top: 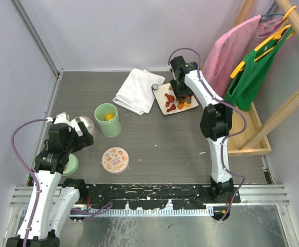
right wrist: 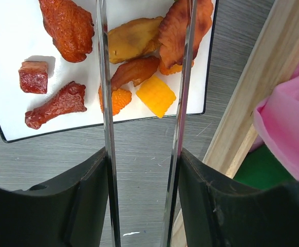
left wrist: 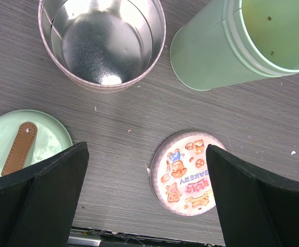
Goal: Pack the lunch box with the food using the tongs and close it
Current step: Pick up the fake food from the plate.
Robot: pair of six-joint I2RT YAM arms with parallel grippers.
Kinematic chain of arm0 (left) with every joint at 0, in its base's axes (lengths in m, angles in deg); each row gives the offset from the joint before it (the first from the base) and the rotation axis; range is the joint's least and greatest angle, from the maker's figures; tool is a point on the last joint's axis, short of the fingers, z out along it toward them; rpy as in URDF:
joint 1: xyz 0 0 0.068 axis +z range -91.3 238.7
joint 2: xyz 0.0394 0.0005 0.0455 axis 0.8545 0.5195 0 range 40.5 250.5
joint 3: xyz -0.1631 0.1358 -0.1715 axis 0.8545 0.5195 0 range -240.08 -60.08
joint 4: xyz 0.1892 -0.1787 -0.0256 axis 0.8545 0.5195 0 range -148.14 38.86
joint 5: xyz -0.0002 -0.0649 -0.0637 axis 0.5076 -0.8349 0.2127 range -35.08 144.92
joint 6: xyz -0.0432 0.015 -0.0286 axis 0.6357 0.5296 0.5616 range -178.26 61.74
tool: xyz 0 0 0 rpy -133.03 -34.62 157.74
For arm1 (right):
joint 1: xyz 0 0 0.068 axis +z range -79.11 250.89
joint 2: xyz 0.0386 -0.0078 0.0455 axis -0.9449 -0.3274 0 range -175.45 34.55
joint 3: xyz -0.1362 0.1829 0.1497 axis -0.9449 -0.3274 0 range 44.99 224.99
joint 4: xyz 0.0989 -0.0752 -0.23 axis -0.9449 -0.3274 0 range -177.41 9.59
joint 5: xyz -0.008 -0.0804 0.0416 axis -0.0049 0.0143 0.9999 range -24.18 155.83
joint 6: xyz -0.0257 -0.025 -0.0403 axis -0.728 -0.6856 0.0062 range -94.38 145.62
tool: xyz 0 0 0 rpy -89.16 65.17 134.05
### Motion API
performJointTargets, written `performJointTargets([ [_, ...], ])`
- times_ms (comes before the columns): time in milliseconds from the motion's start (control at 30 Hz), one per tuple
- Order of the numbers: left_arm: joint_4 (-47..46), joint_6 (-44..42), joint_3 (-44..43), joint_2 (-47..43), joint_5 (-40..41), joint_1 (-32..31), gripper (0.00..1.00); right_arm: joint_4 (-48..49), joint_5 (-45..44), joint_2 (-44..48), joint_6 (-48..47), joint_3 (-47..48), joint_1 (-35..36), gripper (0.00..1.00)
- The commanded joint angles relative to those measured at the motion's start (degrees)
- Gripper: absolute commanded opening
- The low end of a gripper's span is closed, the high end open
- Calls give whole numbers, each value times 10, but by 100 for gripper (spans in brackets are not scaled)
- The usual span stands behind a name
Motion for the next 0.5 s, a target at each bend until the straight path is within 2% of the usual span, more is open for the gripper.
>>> performJointTargets([
  [0,-28,-5,-1,-3,-1,-2,98,17,6,13,-9,15,-3,55],
  [300,-29,-5,-2,-3,0,-2,98,21,5,44,2,-14,-2,45],
  [467,-29,-5,-2,-3,0,-2,98,33,43,79,21,-47,-3,43],
])
